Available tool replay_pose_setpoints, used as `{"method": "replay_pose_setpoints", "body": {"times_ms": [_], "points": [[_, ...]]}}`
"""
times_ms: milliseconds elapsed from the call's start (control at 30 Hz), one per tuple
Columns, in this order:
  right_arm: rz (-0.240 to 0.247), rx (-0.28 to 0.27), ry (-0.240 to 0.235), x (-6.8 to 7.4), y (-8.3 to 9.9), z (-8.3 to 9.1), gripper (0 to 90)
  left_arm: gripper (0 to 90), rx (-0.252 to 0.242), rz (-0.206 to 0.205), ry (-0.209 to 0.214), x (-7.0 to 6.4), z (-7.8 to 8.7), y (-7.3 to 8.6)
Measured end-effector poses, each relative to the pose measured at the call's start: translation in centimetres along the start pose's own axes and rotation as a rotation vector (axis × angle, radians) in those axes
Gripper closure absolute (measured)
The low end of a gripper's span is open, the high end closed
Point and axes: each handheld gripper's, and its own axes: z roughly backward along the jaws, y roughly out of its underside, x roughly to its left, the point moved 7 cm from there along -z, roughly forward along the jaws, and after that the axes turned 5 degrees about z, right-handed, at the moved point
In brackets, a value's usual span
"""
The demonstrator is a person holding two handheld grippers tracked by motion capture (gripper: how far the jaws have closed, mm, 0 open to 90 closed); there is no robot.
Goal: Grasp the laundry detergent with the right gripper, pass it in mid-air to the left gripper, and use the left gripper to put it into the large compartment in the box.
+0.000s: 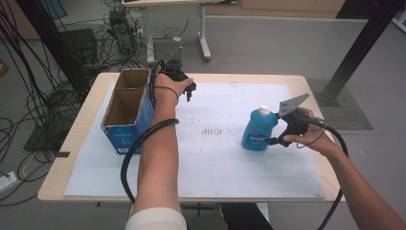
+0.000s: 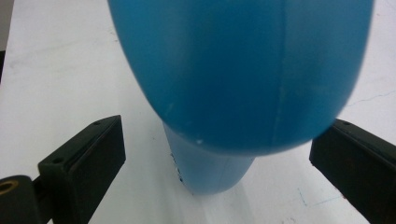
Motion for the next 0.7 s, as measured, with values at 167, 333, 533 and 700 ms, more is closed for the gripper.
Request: {"method": "replay_pose_setpoints", "body": {"times_ms": [167, 333, 533, 700], "points": [[-0.007, -0.015, 0.000, 0.1, 0.1, -0.2, 3.4, 5.8, 0.003, 0.003, 0.000, 0.1, -0.1, 0.1], [-0.028, -0.087, 0.001, 0.3, 0.3, -0.4, 5.2, 5.8, 0.003, -0.001, 0.002, 0.0, -0.2, 0.1], [-0.030, -0.104, 0.011, 0.6, 0.6, -0.8, 3.2, 5.8, 0.002, -0.007, 0.001, -0.2, -0.1, 0.0], [-0.039, -0.133, 0.001, 0.6, 0.2, -1.2, 2.9, 5.8, -0.001, -0.004, 0.004, -0.2, -0.1, 0.0]]}}
